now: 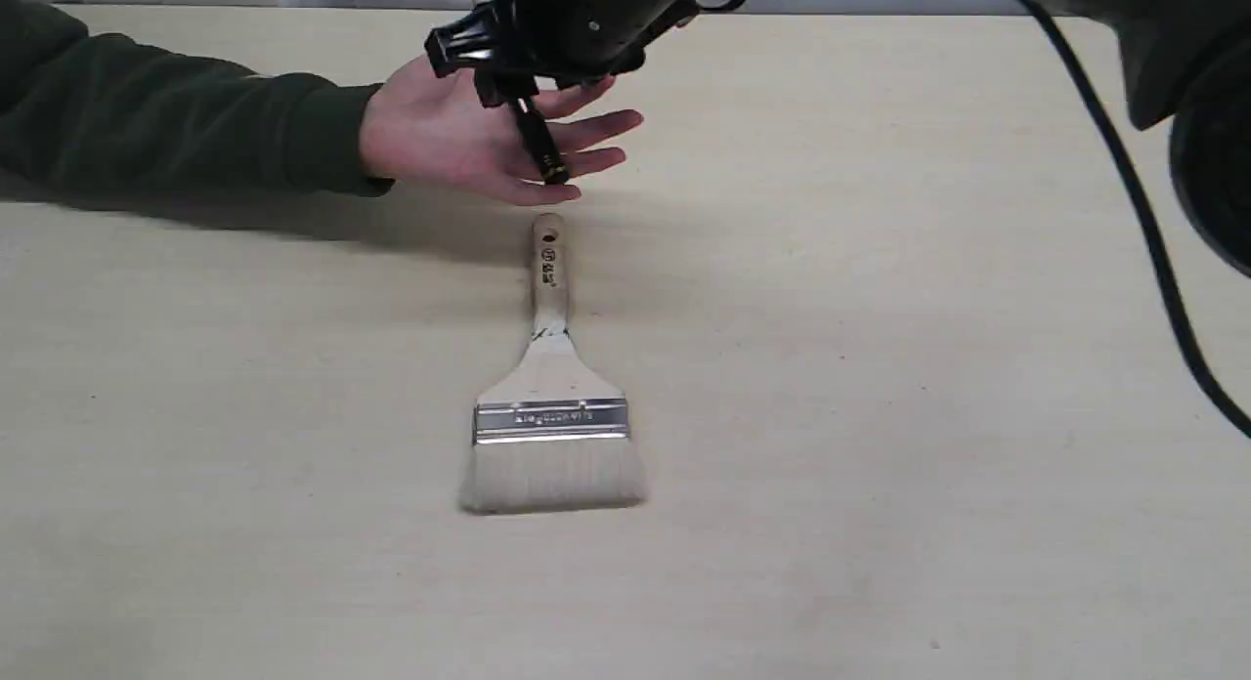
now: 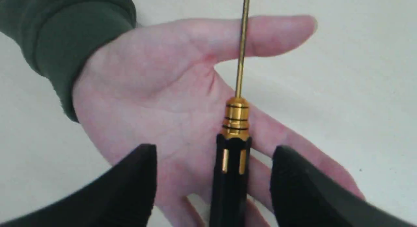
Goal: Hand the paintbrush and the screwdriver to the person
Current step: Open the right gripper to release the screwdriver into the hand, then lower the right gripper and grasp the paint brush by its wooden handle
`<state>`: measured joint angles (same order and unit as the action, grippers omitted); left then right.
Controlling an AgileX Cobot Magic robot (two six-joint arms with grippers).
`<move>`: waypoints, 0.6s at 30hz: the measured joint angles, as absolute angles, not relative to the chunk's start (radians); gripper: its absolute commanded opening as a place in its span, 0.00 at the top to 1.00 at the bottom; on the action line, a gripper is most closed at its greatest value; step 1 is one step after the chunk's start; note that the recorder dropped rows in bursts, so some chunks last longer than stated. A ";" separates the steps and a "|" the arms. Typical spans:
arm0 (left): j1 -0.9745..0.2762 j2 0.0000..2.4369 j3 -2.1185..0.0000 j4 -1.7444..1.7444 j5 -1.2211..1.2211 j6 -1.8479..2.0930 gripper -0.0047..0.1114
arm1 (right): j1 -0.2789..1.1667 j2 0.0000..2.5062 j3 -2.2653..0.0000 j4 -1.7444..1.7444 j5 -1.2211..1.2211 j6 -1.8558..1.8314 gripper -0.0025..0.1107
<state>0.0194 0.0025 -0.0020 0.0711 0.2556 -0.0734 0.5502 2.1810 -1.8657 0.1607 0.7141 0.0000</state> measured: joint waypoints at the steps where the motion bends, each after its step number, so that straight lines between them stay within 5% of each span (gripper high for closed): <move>1: 0.019 0.002 -0.002 0.071 0.256 -0.073 0.96 | 0.550 2.168 -1.866 0.157 0.719 0.000 0.49; 9: 0.019 0.002 -0.002 0.071 0.256 -0.073 0.96 | 0.550 2.054 -1.834 0.092 0.812 0.000 0.49; 18: 0.019 0.002 -0.002 0.071 0.256 -0.073 0.96 | 0.550 1.862 -1.539 0.070 0.778 0.000 0.49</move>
<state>0.0194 0.0025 -0.0020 0.0711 0.2556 -0.0734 0.5502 1.8620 -1.5387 0.0705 0.7778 0.0000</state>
